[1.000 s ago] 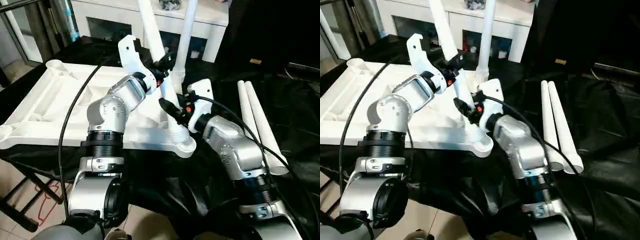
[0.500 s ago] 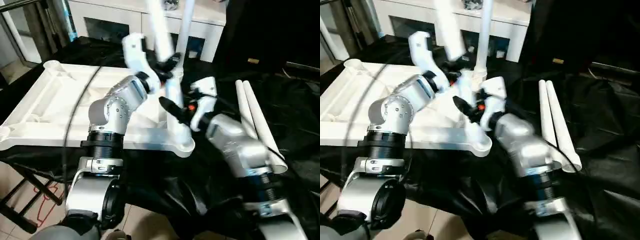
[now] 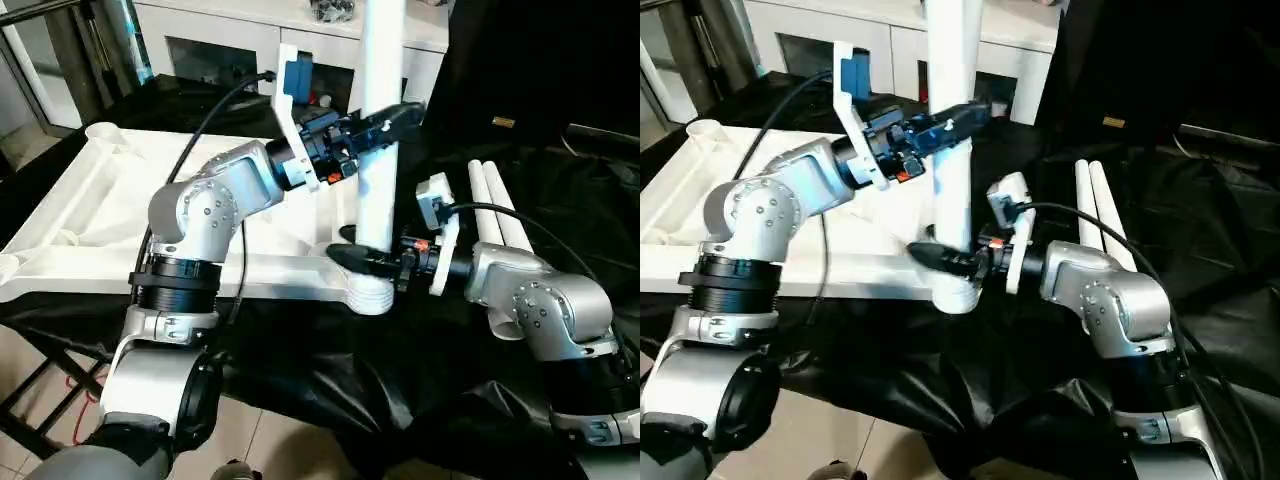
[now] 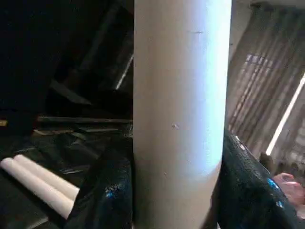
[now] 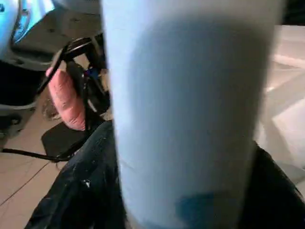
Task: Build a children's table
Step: Pick table leg
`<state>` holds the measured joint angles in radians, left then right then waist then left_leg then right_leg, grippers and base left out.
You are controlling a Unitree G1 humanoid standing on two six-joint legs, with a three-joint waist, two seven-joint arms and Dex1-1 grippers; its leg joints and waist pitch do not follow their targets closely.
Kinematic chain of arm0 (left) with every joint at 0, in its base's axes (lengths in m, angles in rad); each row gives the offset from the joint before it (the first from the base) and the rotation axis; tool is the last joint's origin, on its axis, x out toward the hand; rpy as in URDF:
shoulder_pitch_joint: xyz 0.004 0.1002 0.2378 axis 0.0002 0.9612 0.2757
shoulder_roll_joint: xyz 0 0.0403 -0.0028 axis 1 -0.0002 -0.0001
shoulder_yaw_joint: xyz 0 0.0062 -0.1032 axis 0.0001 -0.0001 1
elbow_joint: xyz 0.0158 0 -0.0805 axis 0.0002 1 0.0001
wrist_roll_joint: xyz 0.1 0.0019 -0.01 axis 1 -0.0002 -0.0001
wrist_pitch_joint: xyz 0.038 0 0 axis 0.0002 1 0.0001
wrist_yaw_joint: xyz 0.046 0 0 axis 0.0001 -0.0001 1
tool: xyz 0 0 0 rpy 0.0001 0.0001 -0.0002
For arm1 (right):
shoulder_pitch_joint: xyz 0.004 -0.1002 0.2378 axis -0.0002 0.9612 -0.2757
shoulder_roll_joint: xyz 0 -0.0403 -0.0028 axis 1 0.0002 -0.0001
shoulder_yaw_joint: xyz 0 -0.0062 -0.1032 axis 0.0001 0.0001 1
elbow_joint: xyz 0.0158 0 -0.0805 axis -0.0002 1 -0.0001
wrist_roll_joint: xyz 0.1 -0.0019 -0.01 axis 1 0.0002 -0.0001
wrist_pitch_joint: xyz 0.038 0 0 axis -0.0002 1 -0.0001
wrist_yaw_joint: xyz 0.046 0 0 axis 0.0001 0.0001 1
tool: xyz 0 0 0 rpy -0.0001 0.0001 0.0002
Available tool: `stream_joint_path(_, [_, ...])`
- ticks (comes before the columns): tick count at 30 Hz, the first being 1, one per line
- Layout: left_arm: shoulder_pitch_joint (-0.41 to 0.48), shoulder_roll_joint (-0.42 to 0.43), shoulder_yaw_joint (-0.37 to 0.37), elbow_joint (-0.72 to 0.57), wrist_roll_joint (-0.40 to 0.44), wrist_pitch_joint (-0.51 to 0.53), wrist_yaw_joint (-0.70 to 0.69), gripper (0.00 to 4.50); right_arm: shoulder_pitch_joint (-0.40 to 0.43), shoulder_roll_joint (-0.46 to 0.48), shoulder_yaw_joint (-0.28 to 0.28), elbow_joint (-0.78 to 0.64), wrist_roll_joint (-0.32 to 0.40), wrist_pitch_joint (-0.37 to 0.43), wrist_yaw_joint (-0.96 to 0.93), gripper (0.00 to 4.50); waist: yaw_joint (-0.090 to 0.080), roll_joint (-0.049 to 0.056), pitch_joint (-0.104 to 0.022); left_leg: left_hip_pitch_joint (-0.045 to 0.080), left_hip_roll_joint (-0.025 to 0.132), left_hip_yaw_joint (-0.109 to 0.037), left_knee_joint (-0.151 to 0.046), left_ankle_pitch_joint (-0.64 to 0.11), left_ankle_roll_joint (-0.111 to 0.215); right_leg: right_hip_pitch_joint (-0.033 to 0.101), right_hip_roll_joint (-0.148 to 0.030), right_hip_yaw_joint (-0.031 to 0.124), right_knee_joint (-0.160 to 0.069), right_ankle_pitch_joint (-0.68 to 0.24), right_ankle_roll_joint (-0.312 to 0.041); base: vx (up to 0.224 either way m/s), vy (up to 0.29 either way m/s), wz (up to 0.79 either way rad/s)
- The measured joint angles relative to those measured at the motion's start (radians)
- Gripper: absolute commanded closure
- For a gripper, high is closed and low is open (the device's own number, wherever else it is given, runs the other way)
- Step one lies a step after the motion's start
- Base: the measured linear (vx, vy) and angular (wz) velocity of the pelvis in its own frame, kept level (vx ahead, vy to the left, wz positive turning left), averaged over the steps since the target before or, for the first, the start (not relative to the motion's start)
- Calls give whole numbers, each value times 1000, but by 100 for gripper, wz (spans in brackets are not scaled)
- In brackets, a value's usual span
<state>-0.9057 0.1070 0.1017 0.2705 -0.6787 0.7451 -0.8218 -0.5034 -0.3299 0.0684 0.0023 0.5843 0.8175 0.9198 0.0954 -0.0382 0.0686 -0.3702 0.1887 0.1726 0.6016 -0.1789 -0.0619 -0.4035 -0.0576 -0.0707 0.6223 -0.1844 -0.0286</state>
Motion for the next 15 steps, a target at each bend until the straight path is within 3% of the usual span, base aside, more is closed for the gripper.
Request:
stream_joint_path(5, [1,7,0,0,-8,17,-22,271,0,0,18,0,-2,3,-6,233,1,0,0,0,0,0,0,0,0,0,0,0,0,0,0,0,0,0])
stream_joint_path(11, [7,12,7,-4,-13,19,-20,271,0,27,19,-1,-7,-1,-30,251,0,0,0,0,0,0,0,0,0,0,0,0,0,0,0,0,0,0])
stream_joint_path(13, [14,9,11,-14,-14,20,-7,215,0,46,20,-1,-12,-5,-47,252,-1,0,0,0,0,0,0,0,0,0,0,0,0,0,0,0,0,0])
stream_joint_path(15, [30,-2,7,-36,0,4,29,195,-1,68,20,2,-29,-19,-89,253,-1,0,0,0,0,0,0,0,0,0,0,0,0,0,0,0,0,0])
